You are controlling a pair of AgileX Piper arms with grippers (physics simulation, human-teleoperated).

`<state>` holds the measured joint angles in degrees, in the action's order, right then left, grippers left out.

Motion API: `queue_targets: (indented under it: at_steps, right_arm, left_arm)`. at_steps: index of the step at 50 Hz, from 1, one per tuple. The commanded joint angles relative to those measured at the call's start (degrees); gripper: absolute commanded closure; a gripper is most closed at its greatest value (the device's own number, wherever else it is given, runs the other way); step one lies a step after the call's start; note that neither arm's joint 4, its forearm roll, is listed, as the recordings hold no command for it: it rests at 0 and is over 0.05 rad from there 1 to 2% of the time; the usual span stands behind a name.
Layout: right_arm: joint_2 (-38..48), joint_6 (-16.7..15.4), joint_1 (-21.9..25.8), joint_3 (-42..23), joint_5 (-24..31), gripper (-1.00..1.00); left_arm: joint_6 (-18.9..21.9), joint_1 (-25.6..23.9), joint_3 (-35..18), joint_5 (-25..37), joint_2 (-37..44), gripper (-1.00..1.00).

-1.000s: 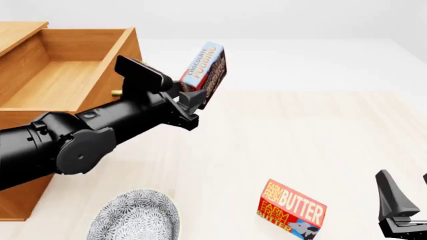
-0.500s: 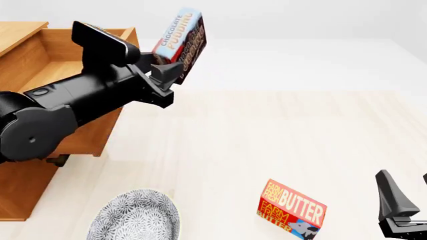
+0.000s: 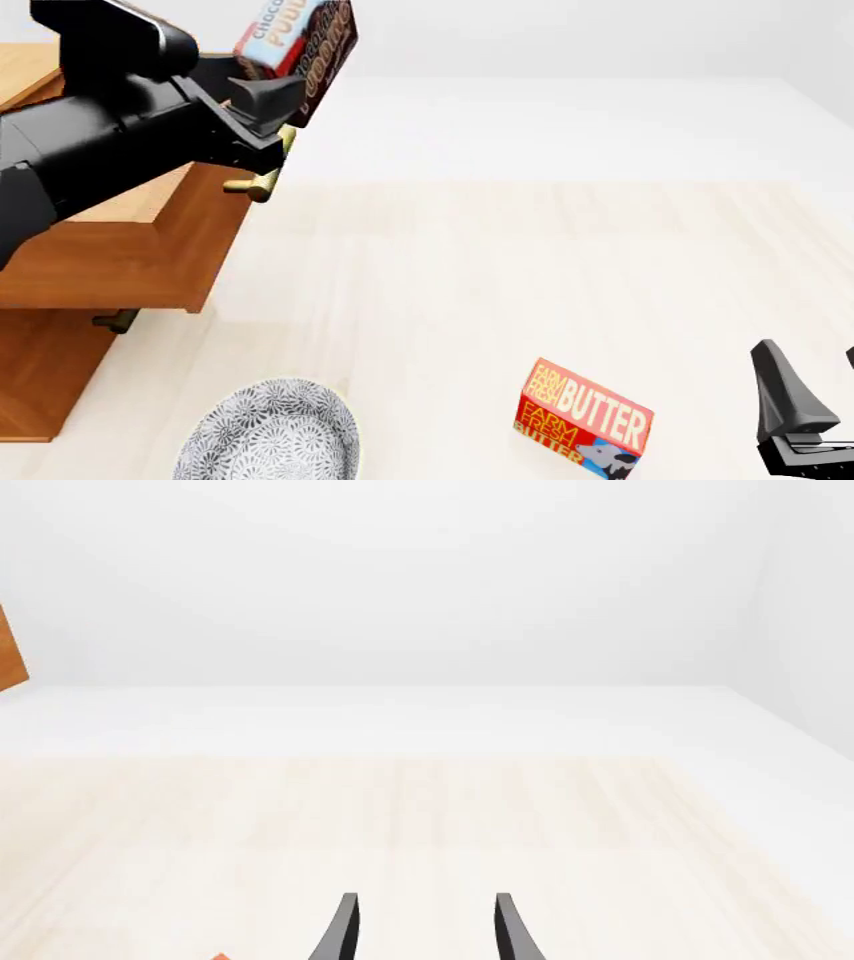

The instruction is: Put the chocolate pudding in the top drawer of the cabinet and close it.

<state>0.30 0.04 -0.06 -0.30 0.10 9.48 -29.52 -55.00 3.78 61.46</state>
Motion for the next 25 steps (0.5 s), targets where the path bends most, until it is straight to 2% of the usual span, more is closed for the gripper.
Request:
queue_targets:
  at_steps: [1, 25]
  right_arm:
    - [0.00, 0.00, 0.00, 0.00, 0.00, -1.00]
    - [0.00, -0.01, 0.01, 0.00, 0.00, -1.00]
  left_arm:
    - [2.41, 3.14, -1.05, 2.84, -2.16, 1.00]
    - [2.94, 10.99, -2.75, 8.60, -6.49, 1.00]
